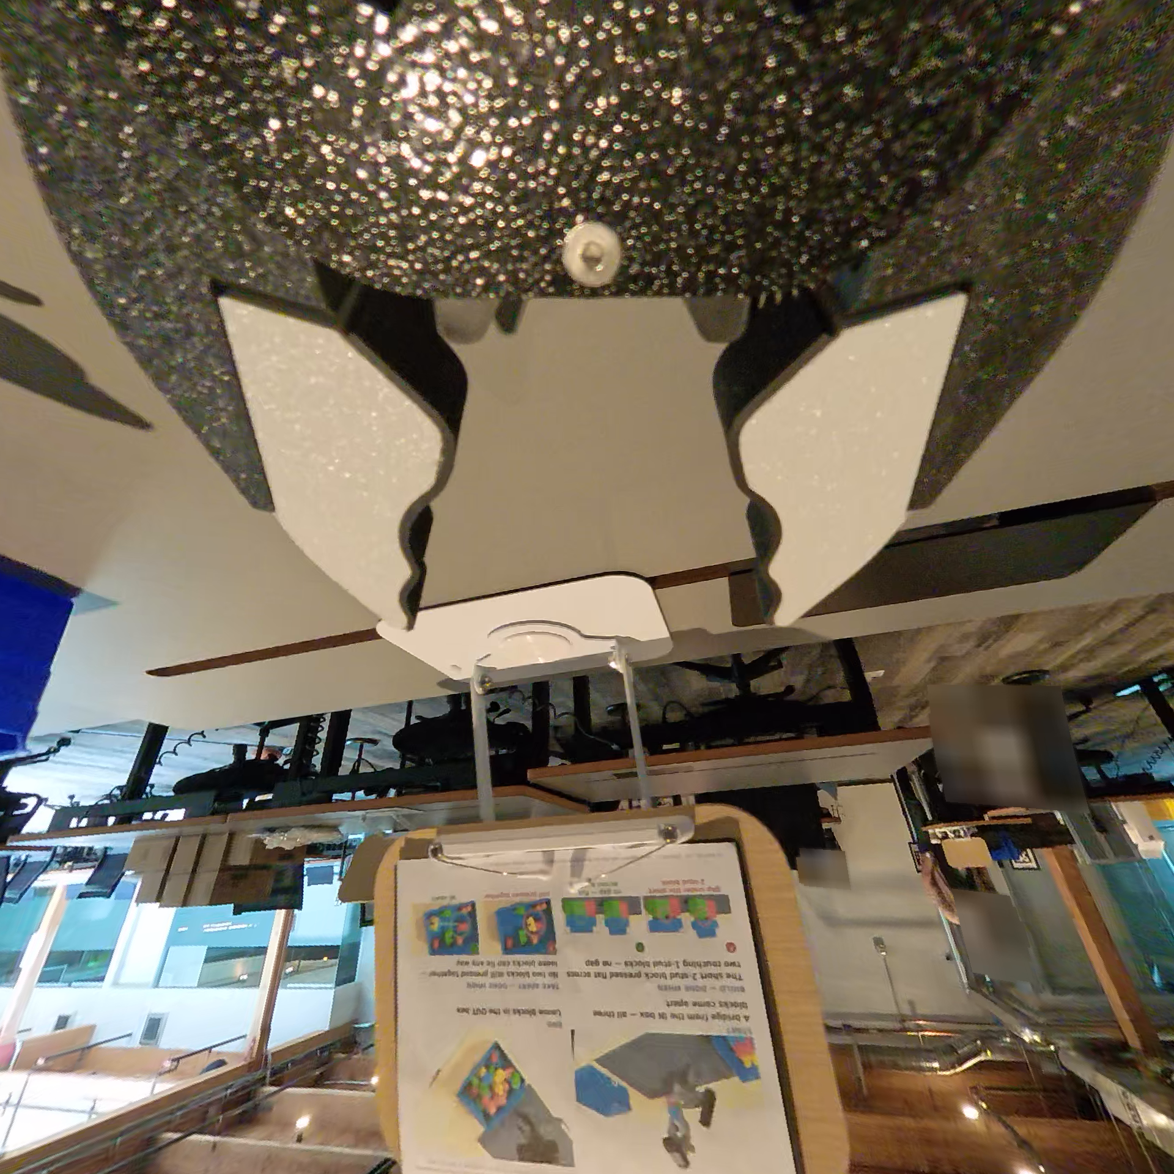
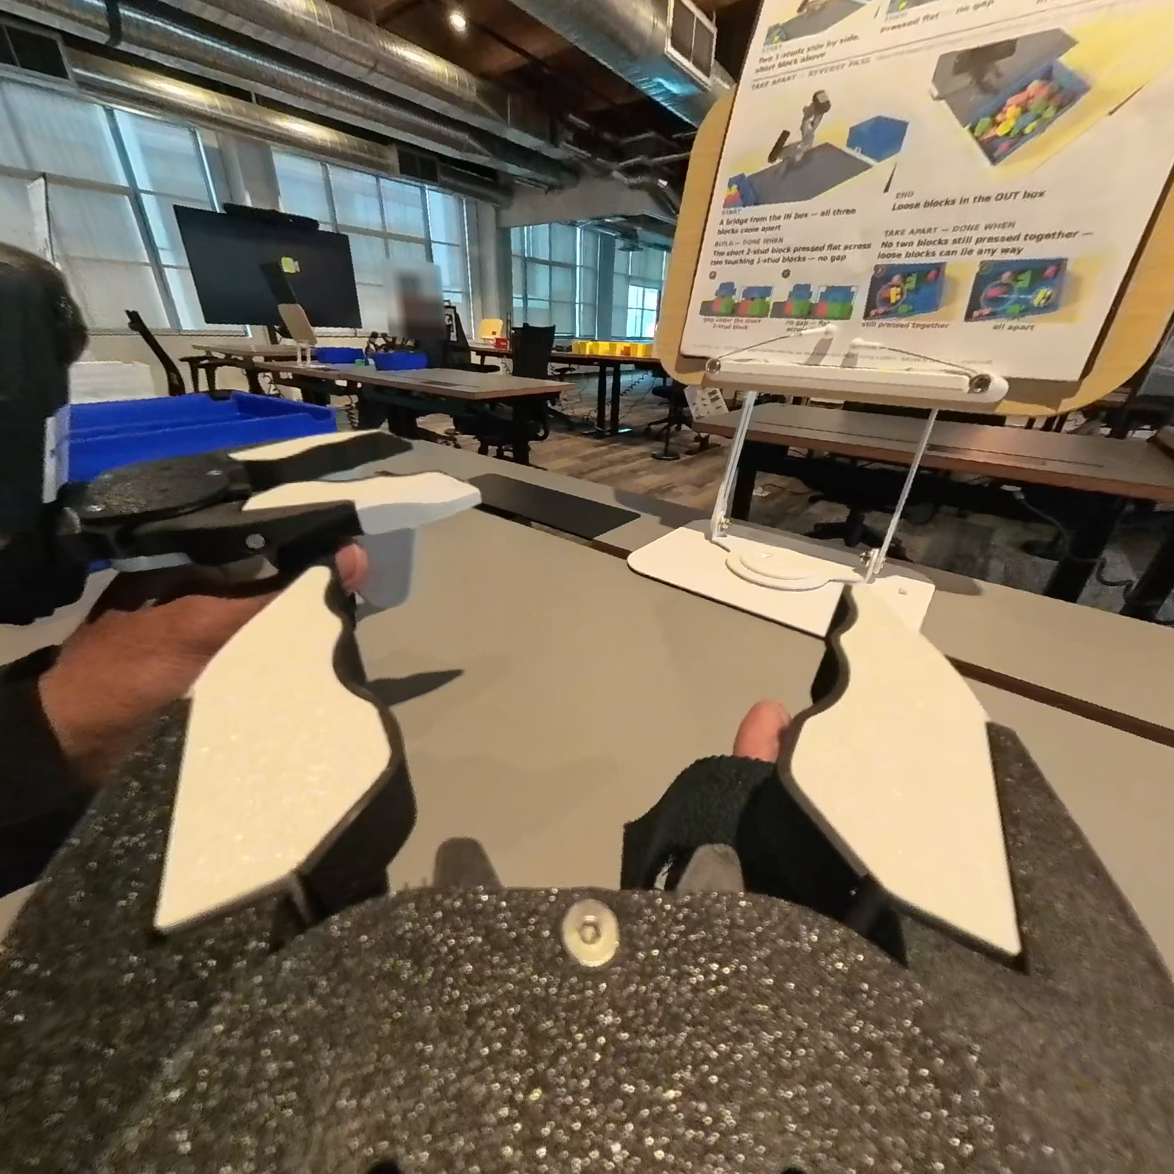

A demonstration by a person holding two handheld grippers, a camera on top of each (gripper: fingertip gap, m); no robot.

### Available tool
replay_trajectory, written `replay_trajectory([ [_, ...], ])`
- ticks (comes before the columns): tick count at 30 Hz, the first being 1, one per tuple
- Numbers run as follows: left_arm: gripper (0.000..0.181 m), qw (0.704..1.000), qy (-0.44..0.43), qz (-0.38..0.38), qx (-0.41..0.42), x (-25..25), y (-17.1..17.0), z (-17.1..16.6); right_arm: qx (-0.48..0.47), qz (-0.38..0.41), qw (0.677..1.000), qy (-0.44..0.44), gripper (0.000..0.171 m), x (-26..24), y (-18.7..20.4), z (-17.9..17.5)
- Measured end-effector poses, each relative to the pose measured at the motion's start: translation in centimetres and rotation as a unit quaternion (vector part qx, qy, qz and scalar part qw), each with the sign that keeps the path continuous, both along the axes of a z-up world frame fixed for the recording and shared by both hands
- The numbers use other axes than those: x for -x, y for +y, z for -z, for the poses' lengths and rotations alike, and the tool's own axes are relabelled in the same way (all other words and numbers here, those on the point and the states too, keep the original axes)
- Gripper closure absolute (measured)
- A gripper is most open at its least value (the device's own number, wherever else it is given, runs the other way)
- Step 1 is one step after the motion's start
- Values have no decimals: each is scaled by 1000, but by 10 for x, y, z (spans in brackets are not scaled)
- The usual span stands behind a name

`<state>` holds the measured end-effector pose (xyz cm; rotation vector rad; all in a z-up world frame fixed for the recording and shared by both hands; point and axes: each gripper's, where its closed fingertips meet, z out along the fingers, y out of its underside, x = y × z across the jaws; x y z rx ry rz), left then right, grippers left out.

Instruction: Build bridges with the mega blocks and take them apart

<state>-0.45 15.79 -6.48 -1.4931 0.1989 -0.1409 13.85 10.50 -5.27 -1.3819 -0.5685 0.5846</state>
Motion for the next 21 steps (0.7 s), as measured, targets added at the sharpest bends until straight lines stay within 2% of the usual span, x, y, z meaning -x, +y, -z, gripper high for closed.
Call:
replay_trajectory([
  [12,85,998,-41,-57,-6,44,-4,-7,-54,28,998,-16,36,-2,-7,-18],
  [21,85,999,-42,-12,3,16,0,-3,-44,42,998,-6,36,-13,1,-16],
])
